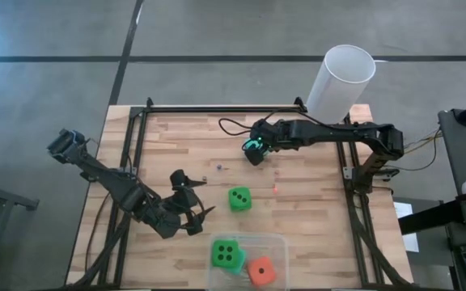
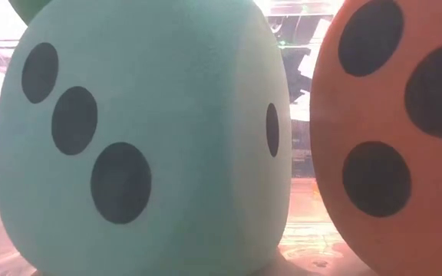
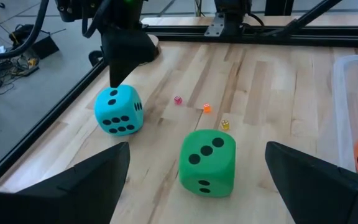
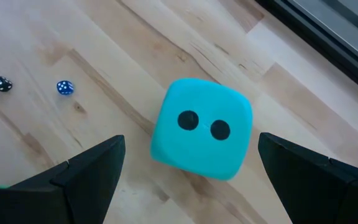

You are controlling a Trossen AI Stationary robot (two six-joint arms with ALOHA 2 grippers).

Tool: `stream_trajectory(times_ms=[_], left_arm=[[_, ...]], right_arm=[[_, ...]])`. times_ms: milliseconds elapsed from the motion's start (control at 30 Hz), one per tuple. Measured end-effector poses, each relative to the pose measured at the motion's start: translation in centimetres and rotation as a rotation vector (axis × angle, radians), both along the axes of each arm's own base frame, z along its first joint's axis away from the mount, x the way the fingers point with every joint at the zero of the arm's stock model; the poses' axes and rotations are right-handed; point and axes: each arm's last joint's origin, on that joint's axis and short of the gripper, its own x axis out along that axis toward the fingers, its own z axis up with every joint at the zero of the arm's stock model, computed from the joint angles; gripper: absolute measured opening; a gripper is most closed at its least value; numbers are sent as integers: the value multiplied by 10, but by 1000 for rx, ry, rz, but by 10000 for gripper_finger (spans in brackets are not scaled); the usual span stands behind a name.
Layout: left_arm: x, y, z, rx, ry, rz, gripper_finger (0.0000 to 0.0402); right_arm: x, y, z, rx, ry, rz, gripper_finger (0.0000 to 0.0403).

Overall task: Pick & Place Dice
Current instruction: Put the large blue dice into the transparent bin

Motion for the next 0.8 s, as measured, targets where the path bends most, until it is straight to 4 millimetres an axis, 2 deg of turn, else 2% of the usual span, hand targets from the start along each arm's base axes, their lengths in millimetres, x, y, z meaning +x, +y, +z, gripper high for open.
stream_trajectory(times_ms=[800], left_arm=[[0,0,0,-1,0,0,385]], right_arm=[[0,0,2,13,-21,-31,366]])
